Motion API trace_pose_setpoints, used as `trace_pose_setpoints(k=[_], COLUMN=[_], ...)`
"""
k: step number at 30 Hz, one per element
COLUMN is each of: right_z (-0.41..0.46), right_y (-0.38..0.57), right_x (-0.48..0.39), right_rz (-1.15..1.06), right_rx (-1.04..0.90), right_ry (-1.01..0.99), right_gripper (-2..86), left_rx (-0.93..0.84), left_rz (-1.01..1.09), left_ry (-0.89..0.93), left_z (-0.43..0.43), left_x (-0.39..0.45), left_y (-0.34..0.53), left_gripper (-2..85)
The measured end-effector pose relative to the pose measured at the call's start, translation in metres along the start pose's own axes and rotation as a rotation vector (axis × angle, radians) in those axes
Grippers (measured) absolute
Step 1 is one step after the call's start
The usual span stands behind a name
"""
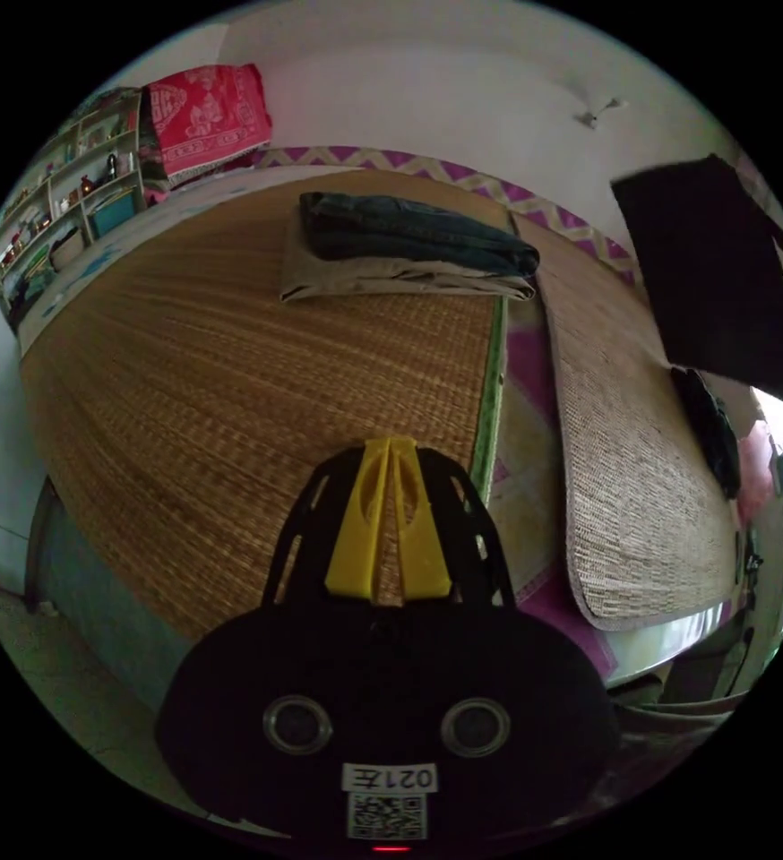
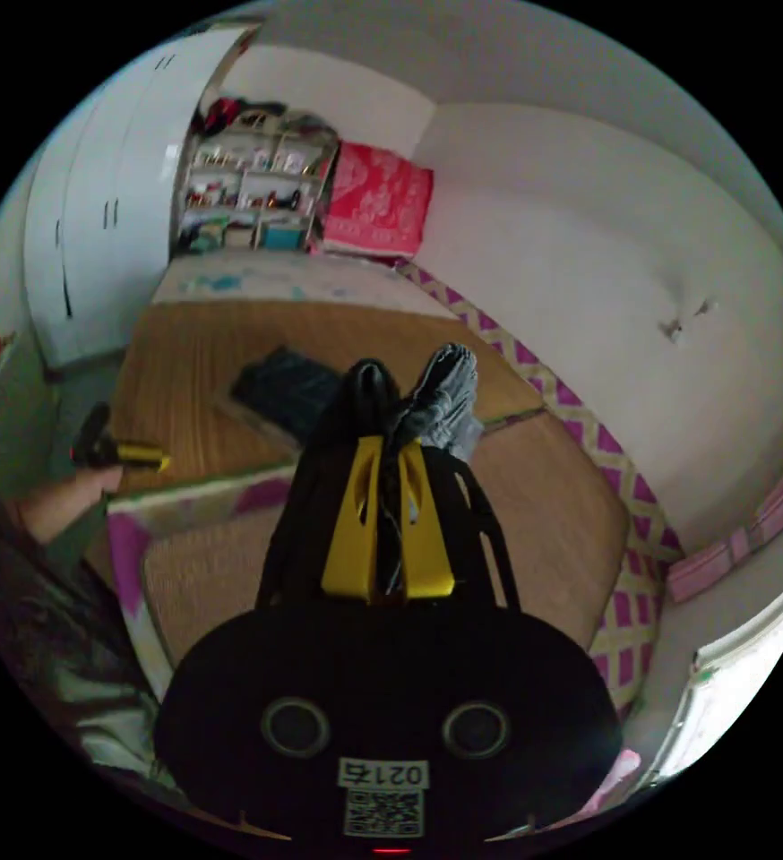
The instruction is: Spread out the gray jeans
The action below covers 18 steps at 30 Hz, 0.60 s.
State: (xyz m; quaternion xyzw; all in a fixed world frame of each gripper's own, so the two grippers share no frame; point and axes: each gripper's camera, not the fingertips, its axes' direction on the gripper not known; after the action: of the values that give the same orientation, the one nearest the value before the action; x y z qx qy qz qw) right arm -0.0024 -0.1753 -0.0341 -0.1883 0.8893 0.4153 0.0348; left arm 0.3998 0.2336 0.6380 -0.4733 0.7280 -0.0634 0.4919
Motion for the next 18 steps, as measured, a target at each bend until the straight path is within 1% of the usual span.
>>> trace_pose_setpoints(k=[1, 3, 4, 5, 6, 7, 8, 10, 12, 15, 17, 18], right_z=[0.006, 0.046, 0.060, 0.087, 0.107, 0.112, 0.106, 0.084, 0.056, 0.035, 0.025, 0.015], right_y=[0.013, 0.072, 0.089, 0.122, 0.152, 0.165, 0.184, 0.198, 0.219, 0.250, 0.268, 0.282], right_x=[-0.017, -0.095, -0.116, -0.156, -0.186, -0.196, -0.205, -0.192, -0.160, -0.143, -0.144, -0.144], right_rz=[-0.028, -0.143, -0.179, -0.242, -0.249, -0.233, -0.175, -0.041, 0.086, 0.133, 0.126, 0.135], right_rx=[-0.036, -0.187, -0.226, -0.302, -0.337, -0.320, -0.242, -0.155, -0.054, 0.009, 0.009, 0.026], right_ry=[0.000, 0.005, -0.003, -0.037, -0.073, -0.062, 0.007, -0.024, -0.238, -0.445, -0.424, -0.360], right_gripper=[0.6, 0.8, 0.9, 1.0, 1.2, 1.2, 1.4, 1.5, 1.4, 1.6, 1.9, 2.1], left_rx=[0.010, 0.044, 0.046, 0.048, 0.059, 0.065, 0.063, 0.052, 0.031, 0.032, 0.036, 0.036], left_rz=[0.021, 0.115, 0.130, 0.159, 0.185, 0.195, 0.206, 0.210, 0.209, 0.215, 0.226, 0.234], left_ry=[0.054, 0.252, 0.279, 0.312, 0.331, 0.333, 0.322, 0.312, 0.351, 0.362, 0.338, 0.324], left_z=[-0.002, -0.009, -0.010, -0.010, -0.010, -0.009, -0.006, 0.000, 0.007, 0.012, 0.016, 0.019], left_x=[0.006, 0.038, 0.047, 0.066, 0.082, 0.089, 0.101, 0.115, 0.128, 0.143, 0.153, 0.159], left_y=[0.001, 0.006, 0.008, 0.011, 0.014, 0.016, 0.018, 0.018, 0.017, 0.017, 0.016, 0.015], left_gripper=[-1.0, -1.0, -1.0, -1.0, -1.0, -1.0, -1.0, -1.0, -0.9, -0.9, -0.9, -0.9])
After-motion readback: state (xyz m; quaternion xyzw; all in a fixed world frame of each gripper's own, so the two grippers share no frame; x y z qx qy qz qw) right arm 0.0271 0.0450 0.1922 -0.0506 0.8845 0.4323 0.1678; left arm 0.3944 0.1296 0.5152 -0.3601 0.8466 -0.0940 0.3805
